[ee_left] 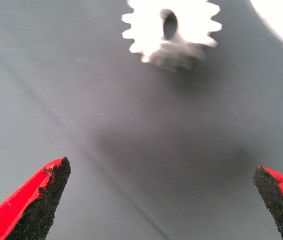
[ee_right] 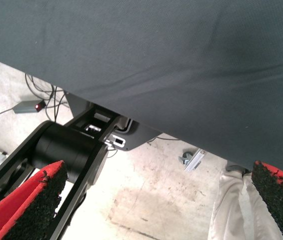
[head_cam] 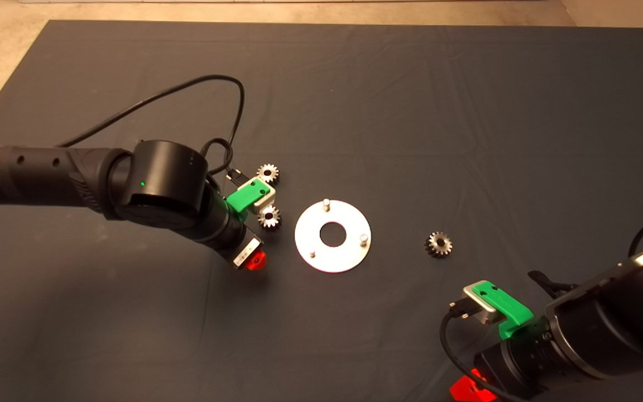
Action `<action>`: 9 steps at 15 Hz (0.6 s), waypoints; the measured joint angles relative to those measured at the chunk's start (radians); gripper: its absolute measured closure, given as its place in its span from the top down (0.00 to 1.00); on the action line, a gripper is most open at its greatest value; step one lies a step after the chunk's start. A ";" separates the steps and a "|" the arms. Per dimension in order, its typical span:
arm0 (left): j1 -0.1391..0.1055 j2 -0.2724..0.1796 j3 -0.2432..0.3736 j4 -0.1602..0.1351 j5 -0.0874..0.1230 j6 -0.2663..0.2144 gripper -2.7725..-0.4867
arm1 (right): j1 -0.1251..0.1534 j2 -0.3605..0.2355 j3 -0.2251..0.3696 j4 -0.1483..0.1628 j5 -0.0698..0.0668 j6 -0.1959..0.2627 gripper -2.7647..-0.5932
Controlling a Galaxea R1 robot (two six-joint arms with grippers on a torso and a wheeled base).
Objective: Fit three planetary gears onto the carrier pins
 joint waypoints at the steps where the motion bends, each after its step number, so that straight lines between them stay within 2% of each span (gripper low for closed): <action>1: 0.000 0.001 -0.028 0.001 -0.013 0.005 0.95 | -0.003 0.001 0.000 0.000 0.002 0.000 0.99; 3: 0.000 0.008 -0.056 0.002 -0.043 0.010 0.95 | -0.006 0.001 0.000 0.000 0.000 0.000 0.99; 4: 0.000 0.010 -0.059 0.003 -0.063 0.010 0.95 | -0.006 0.001 0.000 0.000 0.000 0.000 0.99; 5: 0.000 0.011 -0.059 0.006 -0.073 0.010 0.95 | -0.009 0.001 0.000 0.000 0.000 0.000 0.99; 7: 0.000 0.011 -0.067 0.026 -0.083 0.001 0.95 | -0.009 0.000 0.000 0.000 0.001 0.000 0.99; 9: 0.000 0.016 -0.083 0.031 -0.091 -0.001 0.95 | -0.009 0.000 0.000 0.000 0.000 0.000 0.99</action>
